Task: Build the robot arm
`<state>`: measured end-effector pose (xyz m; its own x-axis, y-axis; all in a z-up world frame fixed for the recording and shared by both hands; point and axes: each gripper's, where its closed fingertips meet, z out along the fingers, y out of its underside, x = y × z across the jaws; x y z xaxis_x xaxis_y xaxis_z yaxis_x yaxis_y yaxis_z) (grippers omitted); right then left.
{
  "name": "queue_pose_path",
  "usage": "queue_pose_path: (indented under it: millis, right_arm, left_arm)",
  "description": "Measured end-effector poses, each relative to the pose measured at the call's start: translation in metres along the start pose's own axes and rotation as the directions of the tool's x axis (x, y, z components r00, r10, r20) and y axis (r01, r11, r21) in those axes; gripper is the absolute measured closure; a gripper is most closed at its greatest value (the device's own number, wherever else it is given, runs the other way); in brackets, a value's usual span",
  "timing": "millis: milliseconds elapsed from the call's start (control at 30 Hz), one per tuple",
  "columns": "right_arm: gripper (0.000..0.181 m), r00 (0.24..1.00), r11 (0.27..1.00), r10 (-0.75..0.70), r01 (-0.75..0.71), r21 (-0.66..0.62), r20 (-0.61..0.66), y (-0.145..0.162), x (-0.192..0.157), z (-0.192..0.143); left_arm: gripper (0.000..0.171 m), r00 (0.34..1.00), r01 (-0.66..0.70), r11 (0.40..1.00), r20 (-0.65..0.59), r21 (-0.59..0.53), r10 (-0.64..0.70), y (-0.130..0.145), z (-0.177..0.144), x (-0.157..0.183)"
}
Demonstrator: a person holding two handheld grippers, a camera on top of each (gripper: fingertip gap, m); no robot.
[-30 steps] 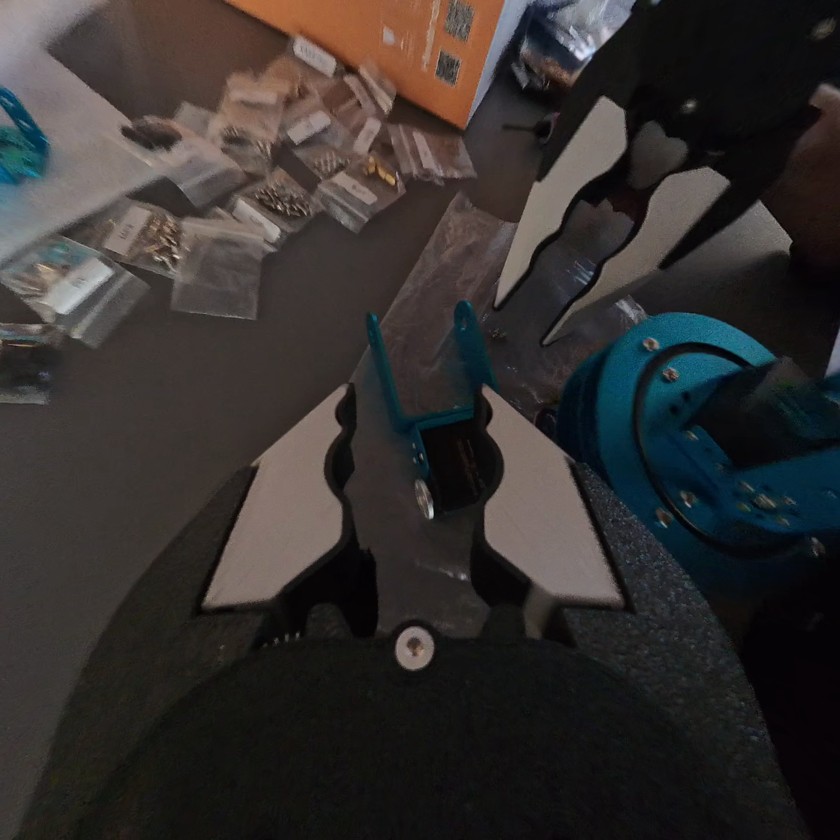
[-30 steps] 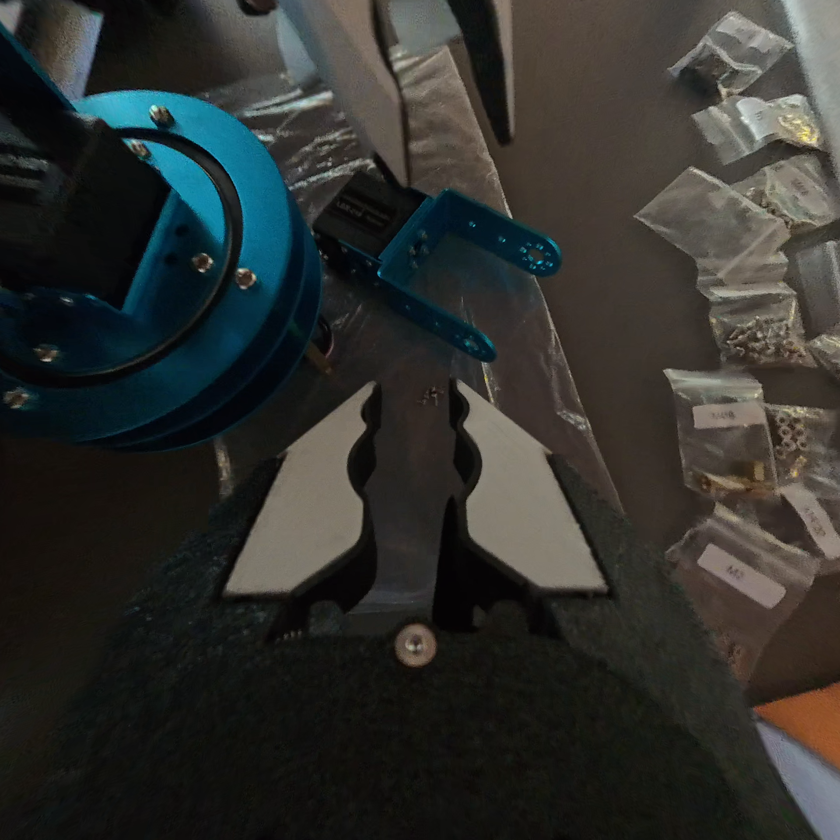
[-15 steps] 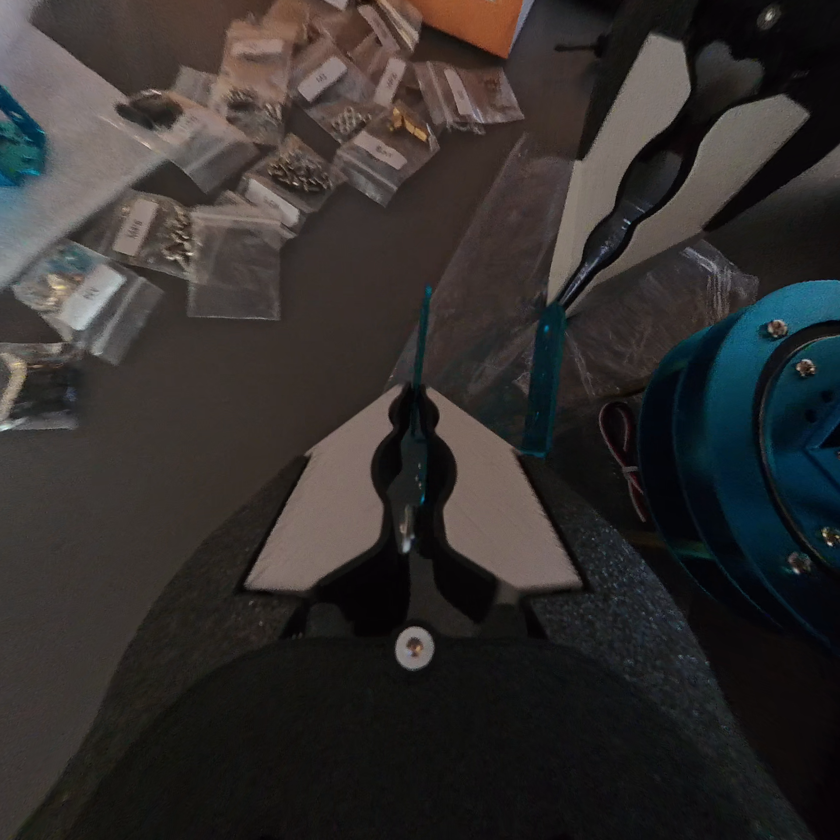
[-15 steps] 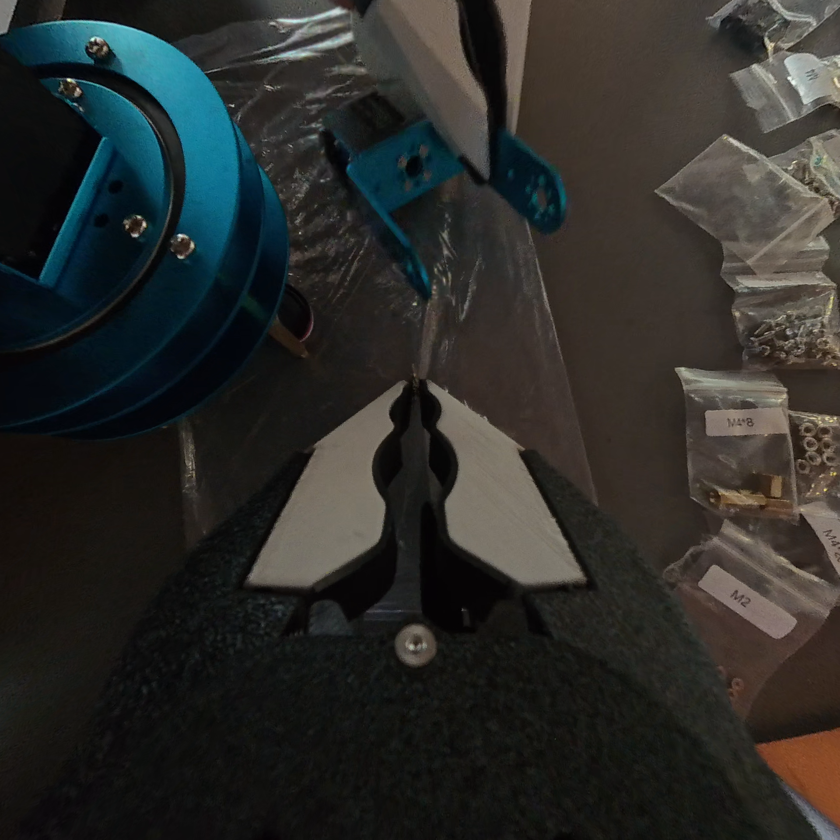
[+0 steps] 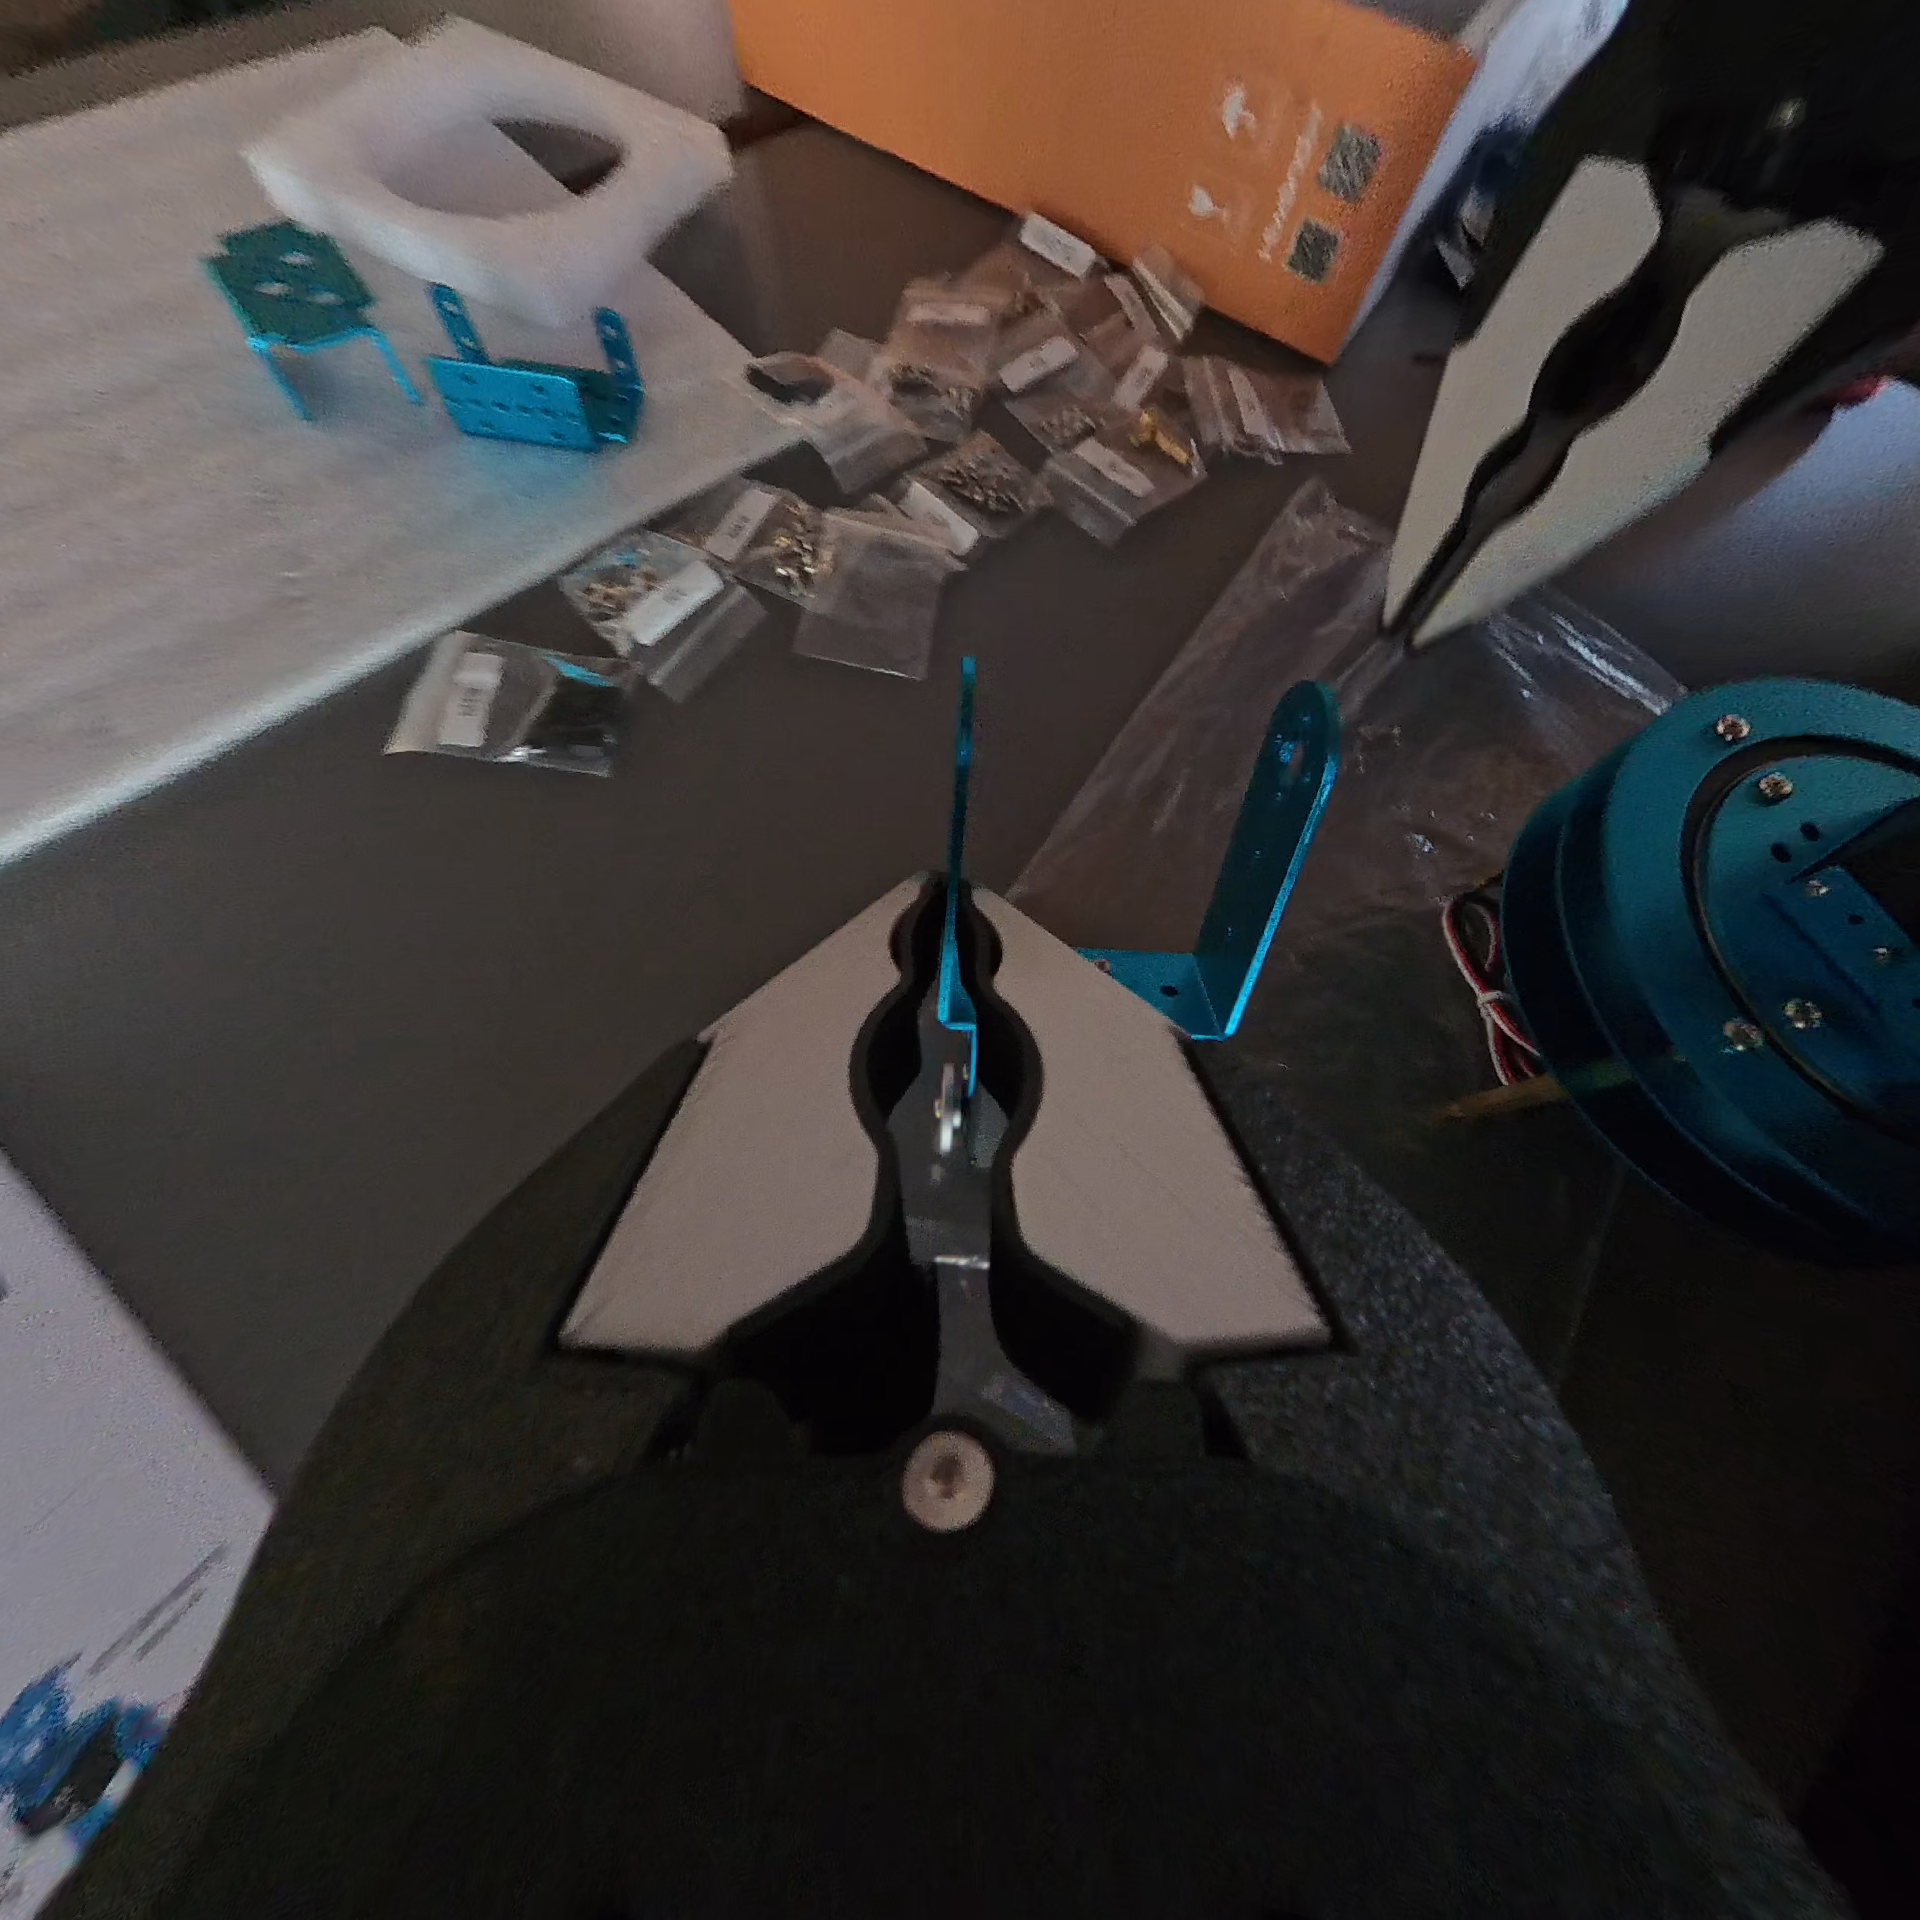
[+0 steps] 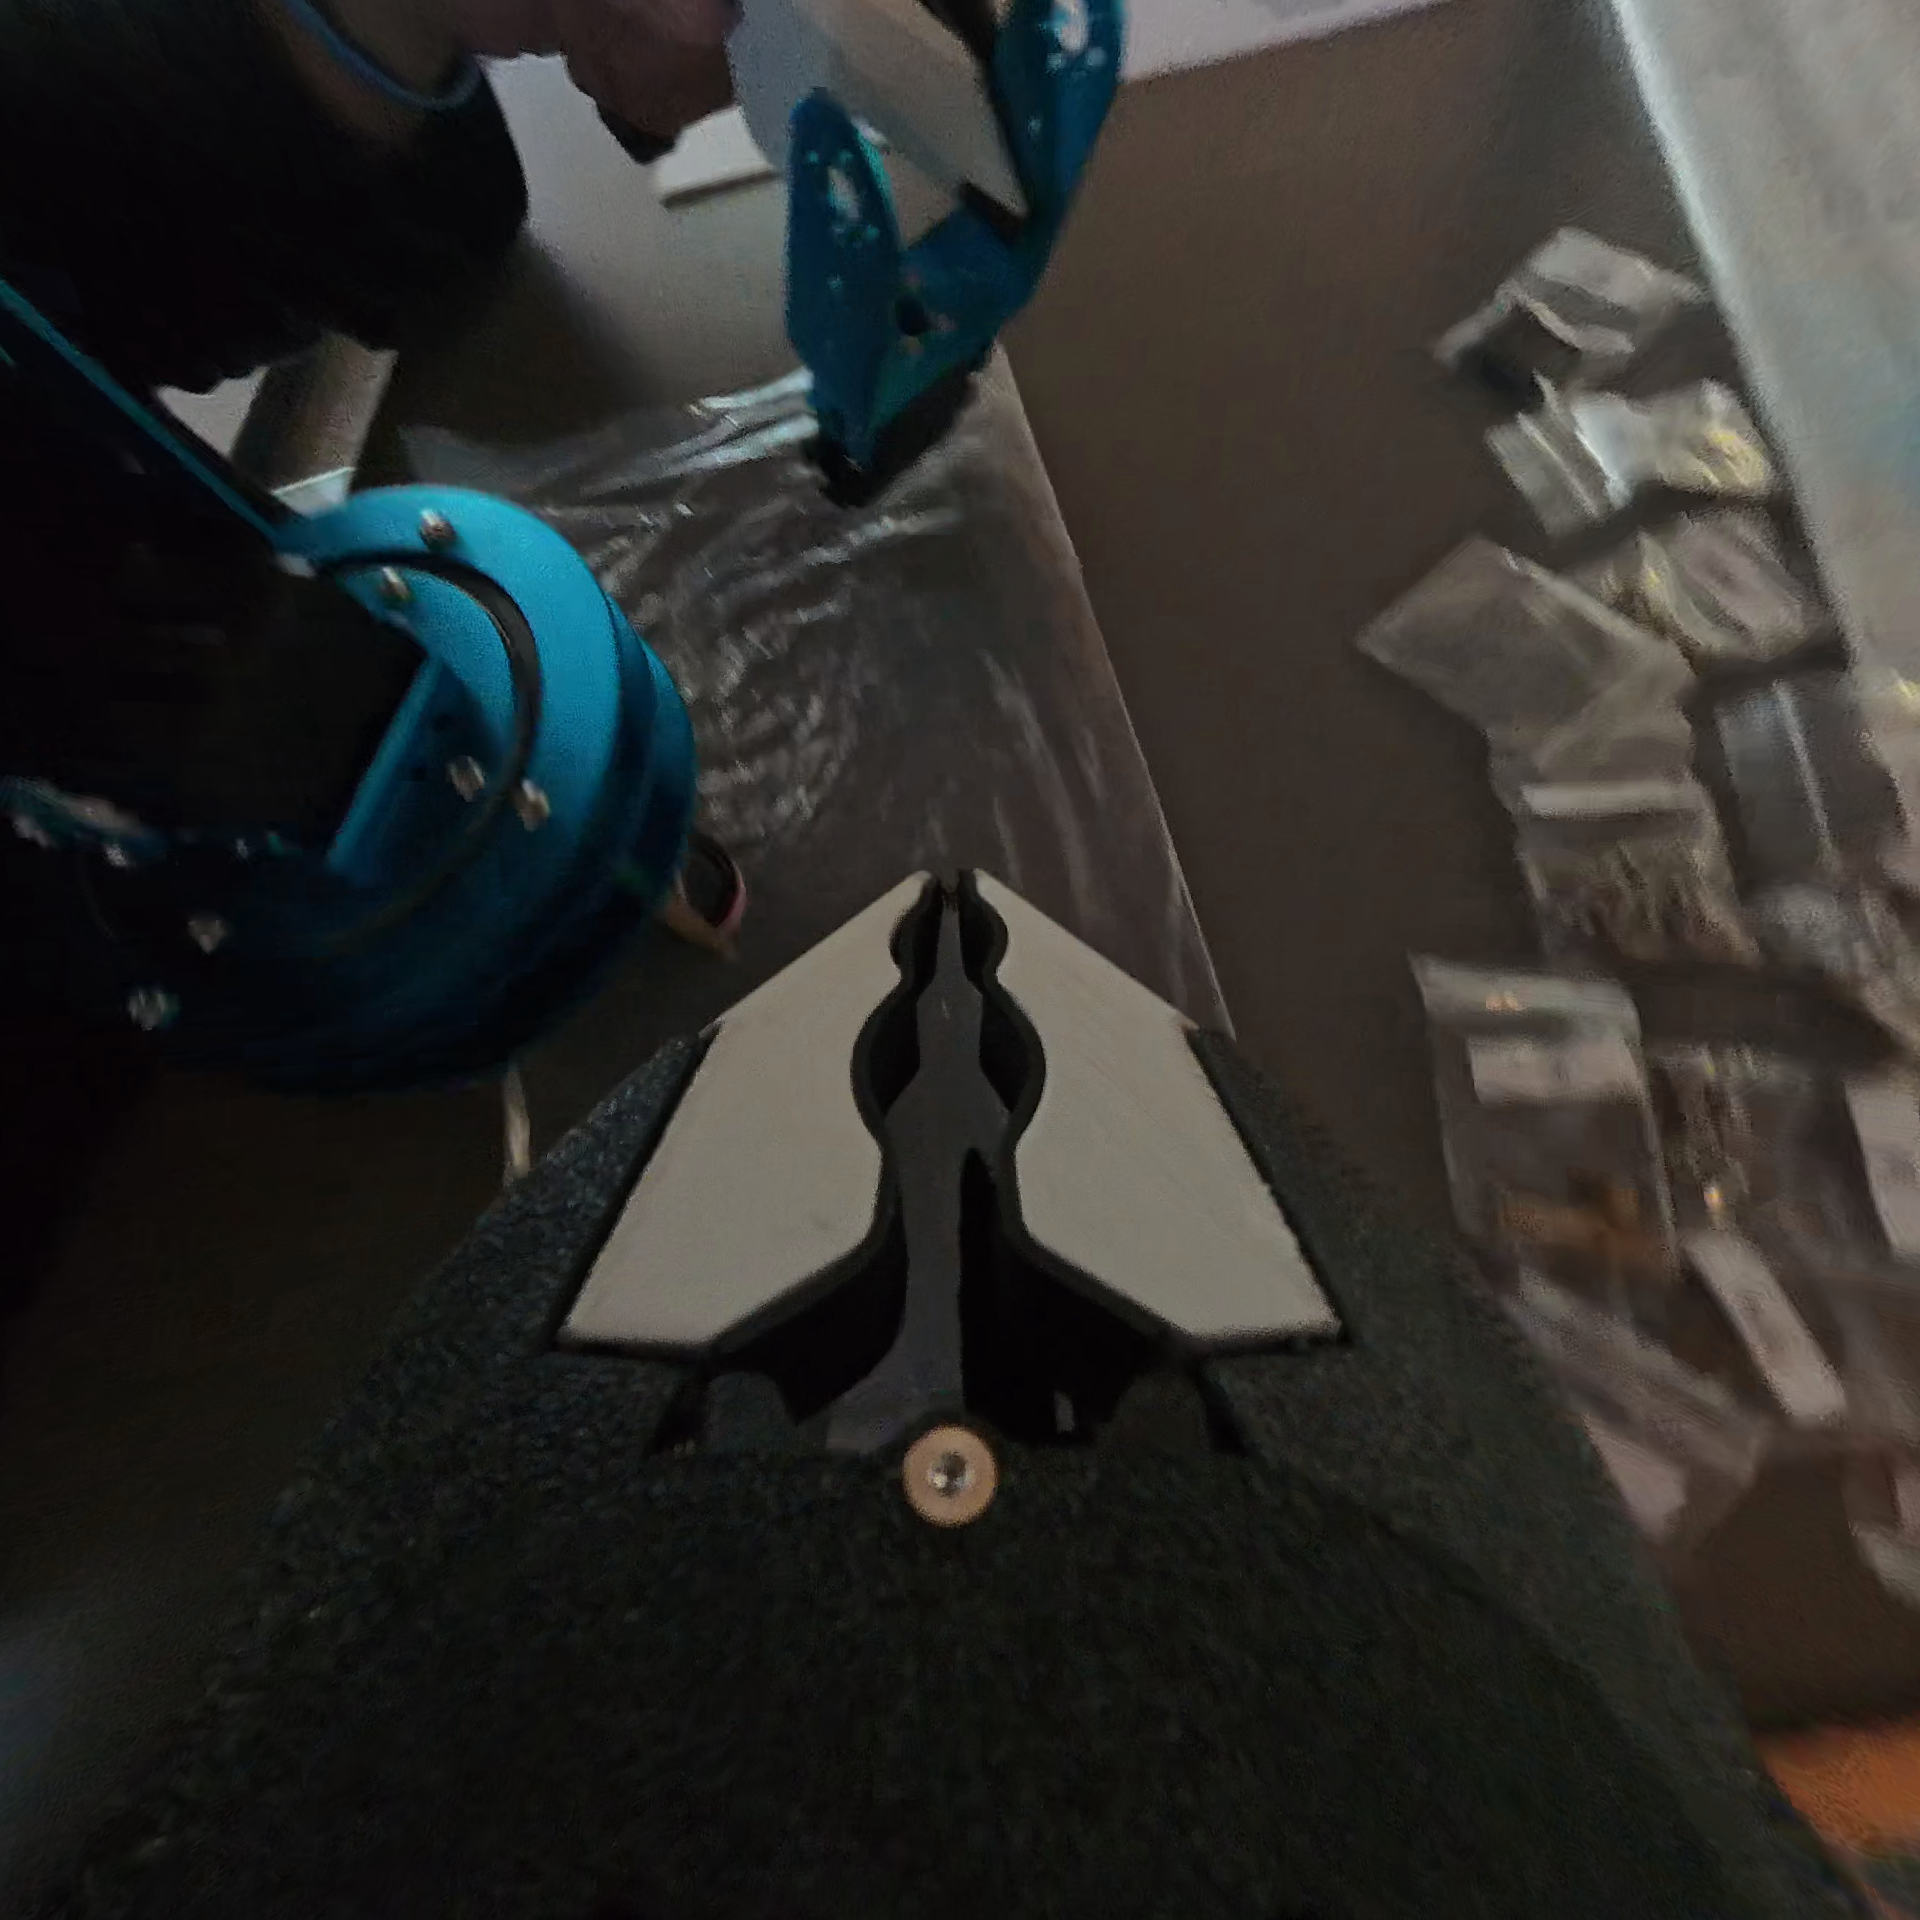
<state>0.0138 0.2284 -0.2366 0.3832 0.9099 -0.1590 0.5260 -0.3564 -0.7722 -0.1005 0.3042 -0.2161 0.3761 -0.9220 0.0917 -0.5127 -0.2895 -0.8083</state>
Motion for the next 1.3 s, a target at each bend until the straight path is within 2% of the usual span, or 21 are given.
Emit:
queue_pose_path:
  millis: [133,233,400,500,600,700,767,900,1300]
  right_arm:
    - [0.178,0.98,0.988,-0.125,0.136,-0.067,0.152,-0.032,-0.021,0.058]
    - [0.178,0.953,0.974,-0.165,0.197,-0.109,0.255,-0.042,-0.03,0.099]
    - [0.175,0.934,0.95,-0.208,0.264,-0.168,0.29,-0.041,-0.032,0.126]
    - [0.165,0.942,0.947,-0.222,0.27,-0.175,0.253,-0.044,-0.027,0.117]
    - [0.166,0.962,0.96,-0.204,0.233,-0.156,0.184,-0.045,-0.019,0.081]
    - [0.167,0.974,0.95,-0.189,0.213,-0.228,0.123,-0.012,-0.012,0.039]
    - [0.166,0.981,0.945,-0.177,0.193,-0.262,0.085,0.011,-0.011,0.023]
    - [0.167,0.992,0.946,-0.126,0.126,-0.297,0.018,0.038,-0.004,0.02]
    - [0.172,0.993,0.971,-0.115,0.112,-0.213,-0.004,0.039,-0.006,0.013]
  left_arm:
    - [0.171,0.997,0.056,0.995,0.049,0.084,-0.061,-0.009,-0.032,-0.015]
    - [0.171,0.991,0.085,0.989,0.092,0.125,-0.097,-0.008,-0.054,-0.024]
    - [0.171,0.982,0.13,0.977,0.115,0.167,-0.151,0.001,-0.073,-0.032]
    - [0.171,0.98,0.147,0.974,0.105,0.175,-0.167,0.005,-0.073,-0.032]
    - [0.171,0.981,0.148,0.973,0.098,0.175,-0.167,0.008,-0.072,-0.031]
    - [0.171,0.985,0.133,0.975,0.087,0.178,-0.151,0.008,-0.07,-0.029]
    - [0.171,0.985,0.135,0.974,0.077,0.185,-0.151,0.007,-0.068,-0.028]
    - [0.171,0.987,0.142,0.972,0.045,0.189,-0.153,0.005,-0.062,-0.024]
    - [0.171,0.992,0.121,0.976,0.019,0.183,-0.127,-0.001,-0.054,-0.012]
